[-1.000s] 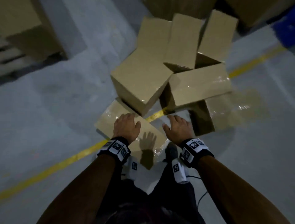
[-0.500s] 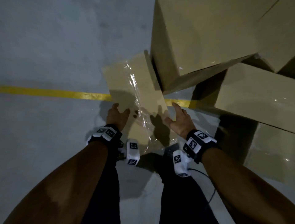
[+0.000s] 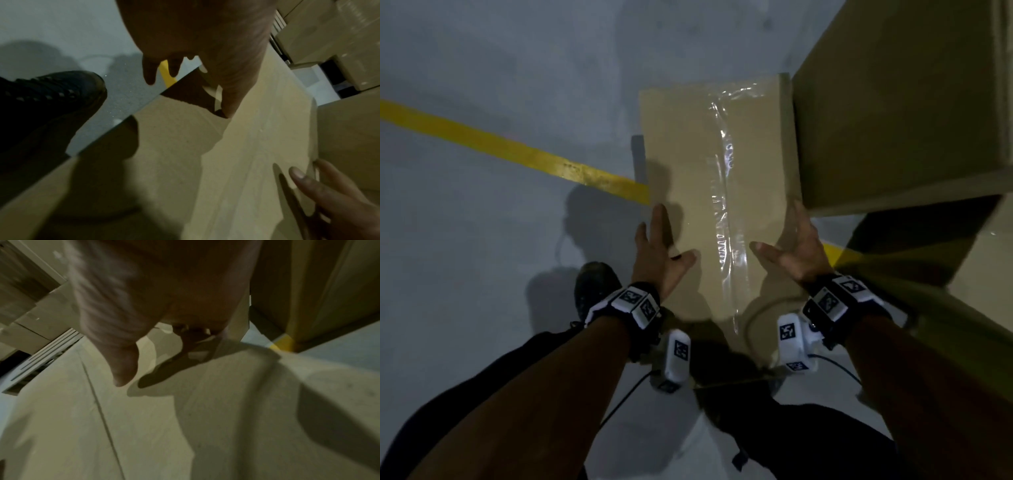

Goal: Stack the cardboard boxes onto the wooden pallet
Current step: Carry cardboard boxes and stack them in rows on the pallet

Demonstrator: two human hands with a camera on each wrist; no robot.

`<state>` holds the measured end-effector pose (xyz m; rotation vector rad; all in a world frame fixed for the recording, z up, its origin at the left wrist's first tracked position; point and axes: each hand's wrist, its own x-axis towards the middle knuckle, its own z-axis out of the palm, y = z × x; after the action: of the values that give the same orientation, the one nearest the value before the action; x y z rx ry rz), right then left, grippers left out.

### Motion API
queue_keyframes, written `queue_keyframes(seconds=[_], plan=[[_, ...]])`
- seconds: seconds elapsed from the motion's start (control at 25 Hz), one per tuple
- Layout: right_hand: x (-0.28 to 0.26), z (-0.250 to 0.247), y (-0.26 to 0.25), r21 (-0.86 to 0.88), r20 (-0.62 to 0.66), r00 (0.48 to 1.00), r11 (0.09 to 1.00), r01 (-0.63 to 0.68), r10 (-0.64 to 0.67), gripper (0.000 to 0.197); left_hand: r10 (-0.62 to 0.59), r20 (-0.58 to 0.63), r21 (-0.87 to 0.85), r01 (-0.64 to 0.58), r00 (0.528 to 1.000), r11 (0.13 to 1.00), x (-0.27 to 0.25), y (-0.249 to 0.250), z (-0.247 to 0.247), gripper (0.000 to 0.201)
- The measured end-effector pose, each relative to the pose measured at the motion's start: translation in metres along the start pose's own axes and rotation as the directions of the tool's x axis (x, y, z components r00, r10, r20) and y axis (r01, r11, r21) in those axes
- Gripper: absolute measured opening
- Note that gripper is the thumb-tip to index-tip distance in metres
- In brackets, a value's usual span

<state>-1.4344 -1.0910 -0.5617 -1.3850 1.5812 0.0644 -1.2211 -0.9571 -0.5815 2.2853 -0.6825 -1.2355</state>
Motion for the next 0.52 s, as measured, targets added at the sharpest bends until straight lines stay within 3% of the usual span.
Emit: queue_keyframes(seconds=[0.08, 0.24, 0.36, 0.52], plan=[[-0.003, 0.009, -0.001, -0.043, -0.059, 0.997, 0.998, 0.05, -0.053, 0.113, 0.052, -0.011, -0.053, -0.053, 0.999, 0.997, 0.004, -0.01, 0.002, 0.109], [-0.014, 0.02, -0.005, -0.102, -0.144, 0.974, 0.981, 0.164, -0.177, 0.112, 0.044, -0.038, -0.133, -0.049, 0.998, 0.99, 0.008, -0.02, -0.004, 0.114], [-0.017, 0.025, -0.014, -0.164, -0.094, 0.978, 0.972, 0.168, -0.185, 0.115, 0.055, -0.046, -0.171, -0.062, 0.997, 0.983, 0.011, -0.021, -0.012, 0.116], [-0.045, 0.019, -0.051, -0.112, -0.103, 0.977, 0.978, 0.174, -0.186, 0.113, 0.048, -0.05, -0.154, -0.055, 0.998, 0.987, 0.0, 0.004, -0.05, 0.112]])
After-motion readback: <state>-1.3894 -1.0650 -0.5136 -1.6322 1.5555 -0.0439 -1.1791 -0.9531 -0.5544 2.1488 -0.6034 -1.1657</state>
